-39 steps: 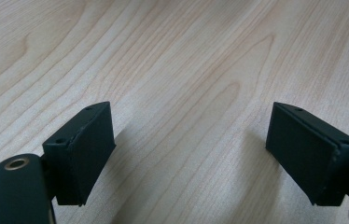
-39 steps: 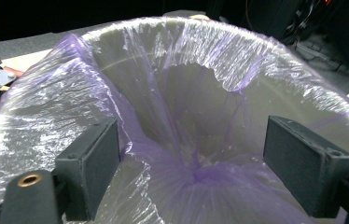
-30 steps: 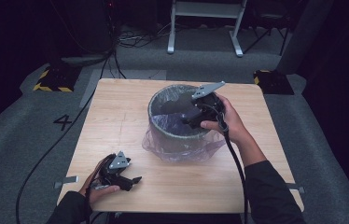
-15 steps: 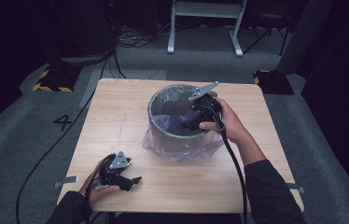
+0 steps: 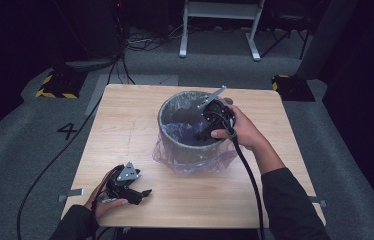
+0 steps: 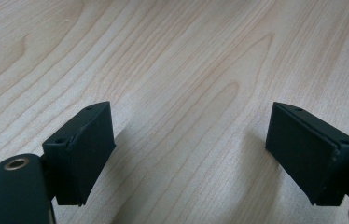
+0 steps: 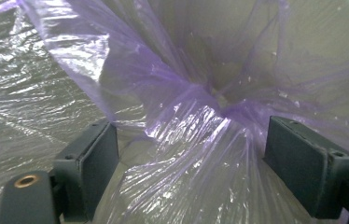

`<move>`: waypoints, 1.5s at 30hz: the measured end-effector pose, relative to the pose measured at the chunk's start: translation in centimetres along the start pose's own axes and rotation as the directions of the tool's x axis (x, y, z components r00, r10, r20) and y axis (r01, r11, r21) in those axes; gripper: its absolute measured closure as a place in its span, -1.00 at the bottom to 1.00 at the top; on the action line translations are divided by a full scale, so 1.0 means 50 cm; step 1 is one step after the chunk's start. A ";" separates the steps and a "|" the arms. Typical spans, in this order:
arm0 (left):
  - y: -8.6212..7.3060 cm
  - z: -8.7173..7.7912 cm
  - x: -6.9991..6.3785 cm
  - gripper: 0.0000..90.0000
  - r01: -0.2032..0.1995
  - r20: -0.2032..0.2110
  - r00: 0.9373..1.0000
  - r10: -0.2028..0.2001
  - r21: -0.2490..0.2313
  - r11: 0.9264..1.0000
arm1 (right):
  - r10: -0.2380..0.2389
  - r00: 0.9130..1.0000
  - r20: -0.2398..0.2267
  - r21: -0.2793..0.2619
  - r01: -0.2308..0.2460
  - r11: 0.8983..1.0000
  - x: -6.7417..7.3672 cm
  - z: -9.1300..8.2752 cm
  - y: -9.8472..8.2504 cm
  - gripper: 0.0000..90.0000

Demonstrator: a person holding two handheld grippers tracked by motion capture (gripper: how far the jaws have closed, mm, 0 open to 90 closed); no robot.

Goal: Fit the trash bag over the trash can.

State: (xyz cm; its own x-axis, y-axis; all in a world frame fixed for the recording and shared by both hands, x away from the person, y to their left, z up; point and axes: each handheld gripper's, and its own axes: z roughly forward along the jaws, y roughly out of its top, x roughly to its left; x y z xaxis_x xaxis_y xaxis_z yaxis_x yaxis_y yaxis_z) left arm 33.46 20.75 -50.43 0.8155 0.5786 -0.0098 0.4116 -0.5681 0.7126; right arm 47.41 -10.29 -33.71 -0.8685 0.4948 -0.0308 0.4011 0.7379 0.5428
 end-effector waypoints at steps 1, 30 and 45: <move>0.000 0.000 0.000 -0.67 0.000 0.000 1.000 0.000 0.000 1.000 | 0.003 1.000 0.003 0.008 -0.003 1.000 0.000 0.001 0.001 -0.61; 0.000 0.000 0.000 -0.67 0.000 0.000 1.000 0.000 0.000 1.000 | 0.040 0.998 0.057 0.034 -0.042 0.999 0.001 0.000 0.007 -0.58; 0.000 0.000 0.000 -0.67 -0.003 0.002 1.000 0.003 0.000 1.000 | 0.044 0.996 0.080 -0.017 -0.043 0.999 0.003 -0.008 0.001 -0.58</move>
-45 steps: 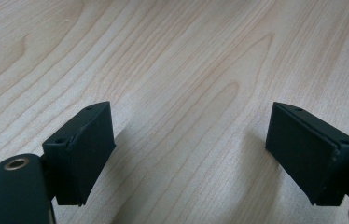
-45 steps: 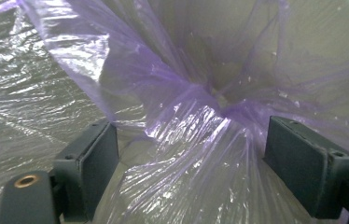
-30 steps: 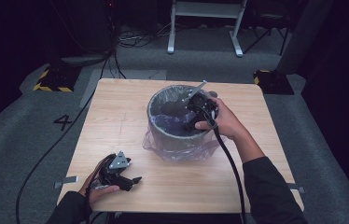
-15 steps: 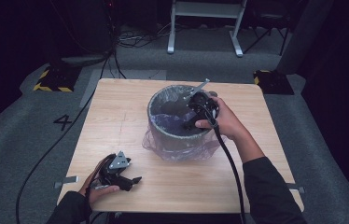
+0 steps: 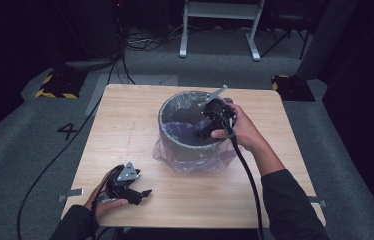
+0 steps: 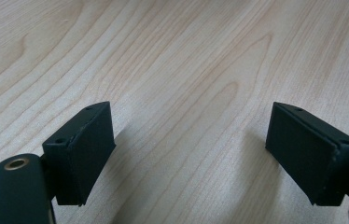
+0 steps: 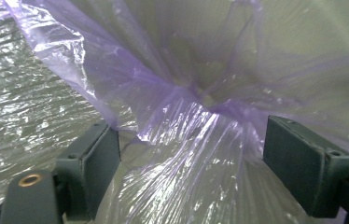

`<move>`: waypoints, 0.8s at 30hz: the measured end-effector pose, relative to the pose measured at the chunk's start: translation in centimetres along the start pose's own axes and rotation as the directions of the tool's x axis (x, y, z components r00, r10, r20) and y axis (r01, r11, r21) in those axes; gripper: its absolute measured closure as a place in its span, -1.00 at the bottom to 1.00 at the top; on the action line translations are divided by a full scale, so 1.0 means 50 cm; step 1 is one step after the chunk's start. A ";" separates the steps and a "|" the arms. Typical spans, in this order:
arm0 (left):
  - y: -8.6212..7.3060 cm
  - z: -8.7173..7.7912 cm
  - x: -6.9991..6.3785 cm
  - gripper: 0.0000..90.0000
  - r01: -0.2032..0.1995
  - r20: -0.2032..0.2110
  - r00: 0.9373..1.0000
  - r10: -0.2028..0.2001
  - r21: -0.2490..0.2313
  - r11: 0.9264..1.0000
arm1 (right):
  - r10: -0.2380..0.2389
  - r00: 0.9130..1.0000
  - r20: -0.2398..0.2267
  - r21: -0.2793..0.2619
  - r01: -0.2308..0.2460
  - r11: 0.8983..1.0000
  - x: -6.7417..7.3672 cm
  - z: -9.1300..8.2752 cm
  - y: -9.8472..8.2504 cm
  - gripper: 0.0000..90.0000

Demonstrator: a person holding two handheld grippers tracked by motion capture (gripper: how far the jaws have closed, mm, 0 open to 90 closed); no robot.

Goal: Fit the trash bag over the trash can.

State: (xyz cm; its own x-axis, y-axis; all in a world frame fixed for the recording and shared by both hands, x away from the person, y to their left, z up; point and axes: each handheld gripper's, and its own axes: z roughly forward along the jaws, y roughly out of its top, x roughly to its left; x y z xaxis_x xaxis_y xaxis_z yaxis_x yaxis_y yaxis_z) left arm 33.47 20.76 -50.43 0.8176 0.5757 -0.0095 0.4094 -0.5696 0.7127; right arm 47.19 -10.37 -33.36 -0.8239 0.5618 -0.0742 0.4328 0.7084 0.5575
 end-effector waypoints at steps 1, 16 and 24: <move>0.000 0.000 0.000 -0.67 0.000 0.000 1.000 0.000 0.000 1.000 | 0.002 1.000 -0.002 -0.007 -0.002 1.000 -0.001 -0.001 -0.001 -0.57; 0.000 0.000 0.000 -0.67 0.000 0.000 1.000 0.000 0.000 1.000 | -0.002 0.999 0.048 -0.096 0.007 0.995 -0.003 -0.028 -0.015 -0.59; 0.000 0.000 0.000 -0.67 0.000 0.000 1.000 0.000 0.000 1.000 | 0.004 0.999 0.042 -0.151 0.003 0.988 -0.009 -0.035 -0.025 -0.55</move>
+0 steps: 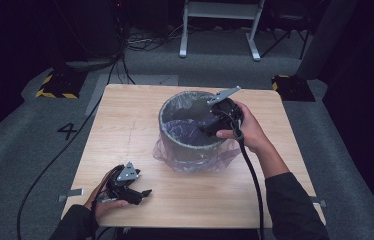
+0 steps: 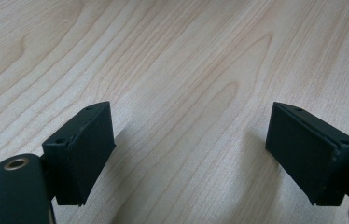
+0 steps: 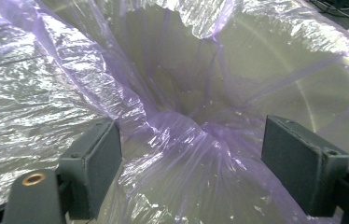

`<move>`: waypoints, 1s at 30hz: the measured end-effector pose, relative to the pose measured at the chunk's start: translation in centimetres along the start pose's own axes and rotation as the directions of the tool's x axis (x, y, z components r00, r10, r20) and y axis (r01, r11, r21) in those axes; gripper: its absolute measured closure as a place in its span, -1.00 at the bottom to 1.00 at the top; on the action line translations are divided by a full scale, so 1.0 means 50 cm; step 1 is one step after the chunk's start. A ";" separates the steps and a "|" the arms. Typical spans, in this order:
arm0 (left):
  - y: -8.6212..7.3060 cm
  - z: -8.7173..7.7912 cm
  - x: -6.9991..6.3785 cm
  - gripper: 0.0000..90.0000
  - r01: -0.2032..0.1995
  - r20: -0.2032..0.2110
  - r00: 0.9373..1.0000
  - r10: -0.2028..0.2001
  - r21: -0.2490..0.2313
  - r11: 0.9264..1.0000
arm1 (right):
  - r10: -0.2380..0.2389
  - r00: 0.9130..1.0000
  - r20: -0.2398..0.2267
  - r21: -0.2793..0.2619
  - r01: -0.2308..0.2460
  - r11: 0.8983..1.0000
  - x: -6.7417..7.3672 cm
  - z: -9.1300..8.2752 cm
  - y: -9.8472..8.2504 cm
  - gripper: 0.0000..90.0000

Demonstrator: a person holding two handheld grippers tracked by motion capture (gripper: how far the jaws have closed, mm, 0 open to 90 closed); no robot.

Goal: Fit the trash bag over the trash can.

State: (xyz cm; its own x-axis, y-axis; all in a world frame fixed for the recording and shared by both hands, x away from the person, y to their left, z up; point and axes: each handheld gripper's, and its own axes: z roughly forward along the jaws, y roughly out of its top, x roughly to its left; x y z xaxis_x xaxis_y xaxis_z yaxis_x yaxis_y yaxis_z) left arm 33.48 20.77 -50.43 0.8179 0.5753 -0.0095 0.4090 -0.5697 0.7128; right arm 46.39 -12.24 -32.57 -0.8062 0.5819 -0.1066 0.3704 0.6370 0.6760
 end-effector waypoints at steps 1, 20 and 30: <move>0.000 0.000 0.000 -0.67 0.000 0.000 1.000 0.000 0.000 1.000 | 0.000 1.000 -0.006 -0.006 0.000 1.000 0.000 0.000 -0.001 -0.55; 0.000 0.000 0.000 -0.67 0.000 0.000 1.000 0.000 0.000 1.000 | -0.035 0.999 0.025 -0.079 0.037 0.996 0.002 -0.026 -0.006 -0.54; 0.000 0.000 0.000 -0.67 0.000 0.000 1.000 0.000 0.000 1.000 | -0.050 0.999 0.022 -0.119 0.052 0.991 0.003 -0.053 -0.018 -0.54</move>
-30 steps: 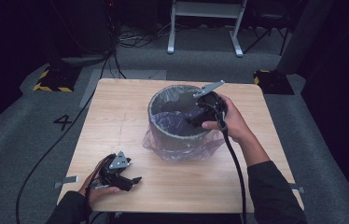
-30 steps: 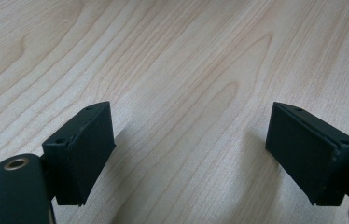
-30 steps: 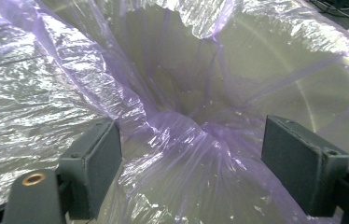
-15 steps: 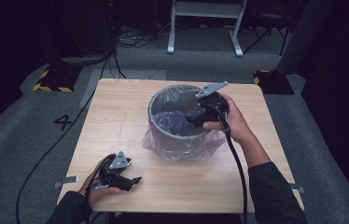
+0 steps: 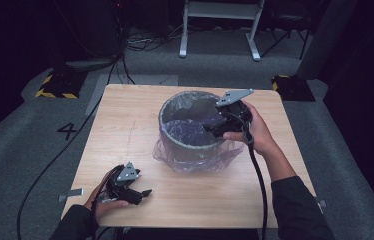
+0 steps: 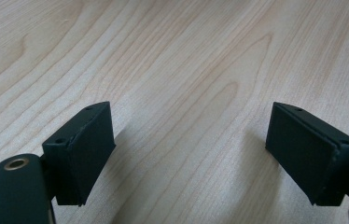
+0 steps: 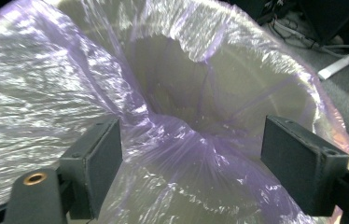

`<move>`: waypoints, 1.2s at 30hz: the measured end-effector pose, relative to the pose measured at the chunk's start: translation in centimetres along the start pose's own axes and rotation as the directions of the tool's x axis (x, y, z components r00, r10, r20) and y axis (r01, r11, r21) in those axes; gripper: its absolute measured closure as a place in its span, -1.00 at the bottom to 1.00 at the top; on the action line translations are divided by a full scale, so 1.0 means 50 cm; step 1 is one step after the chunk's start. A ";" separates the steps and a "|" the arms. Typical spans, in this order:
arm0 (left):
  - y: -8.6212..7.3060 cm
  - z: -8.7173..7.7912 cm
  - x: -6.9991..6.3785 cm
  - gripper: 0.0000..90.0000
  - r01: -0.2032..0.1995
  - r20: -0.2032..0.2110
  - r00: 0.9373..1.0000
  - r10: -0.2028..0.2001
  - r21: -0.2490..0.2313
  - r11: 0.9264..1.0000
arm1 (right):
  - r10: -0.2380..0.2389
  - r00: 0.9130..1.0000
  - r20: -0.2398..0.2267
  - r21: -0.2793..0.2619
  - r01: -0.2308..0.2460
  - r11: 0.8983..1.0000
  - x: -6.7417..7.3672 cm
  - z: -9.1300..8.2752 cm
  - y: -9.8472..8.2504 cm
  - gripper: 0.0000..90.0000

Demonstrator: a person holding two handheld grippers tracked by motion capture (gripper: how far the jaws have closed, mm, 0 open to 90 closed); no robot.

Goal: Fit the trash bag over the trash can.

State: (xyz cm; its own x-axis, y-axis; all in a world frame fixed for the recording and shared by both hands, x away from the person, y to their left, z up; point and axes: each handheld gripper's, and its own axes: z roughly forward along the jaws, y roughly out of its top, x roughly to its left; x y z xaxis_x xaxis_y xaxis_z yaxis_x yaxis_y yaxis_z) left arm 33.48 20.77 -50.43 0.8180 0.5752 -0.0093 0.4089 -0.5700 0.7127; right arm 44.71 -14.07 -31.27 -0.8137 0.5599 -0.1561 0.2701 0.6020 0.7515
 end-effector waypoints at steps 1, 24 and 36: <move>0.000 0.000 0.000 -0.67 0.000 0.000 1.000 0.000 0.000 1.000 | -0.001 1.000 -0.001 -0.013 0.001 1.000 0.002 -0.003 -0.001 -0.54; 0.000 0.000 0.000 -0.67 0.000 0.000 1.000 0.000 0.000 1.000 | 0.004 1.000 0.031 -0.082 -0.001 0.997 0.009 -0.058 -0.030 -0.55; 0.000 0.000 0.000 -0.67 0.001 0.000 1.000 -0.001 0.000 1.000 | 0.011 0.999 0.043 -0.075 -0.008 0.997 0.022 -0.085 -0.050 -0.55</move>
State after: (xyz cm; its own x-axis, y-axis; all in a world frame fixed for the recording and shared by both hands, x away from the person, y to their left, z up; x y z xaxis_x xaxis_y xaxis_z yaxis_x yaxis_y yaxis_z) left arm 33.47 20.76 -50.43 0.8176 0.5757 -0.0098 0.4096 -0.5695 0.7127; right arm 40.95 -17.37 -30.58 -0.7876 0.5908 -0.1752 0.2372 0.5530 0.7987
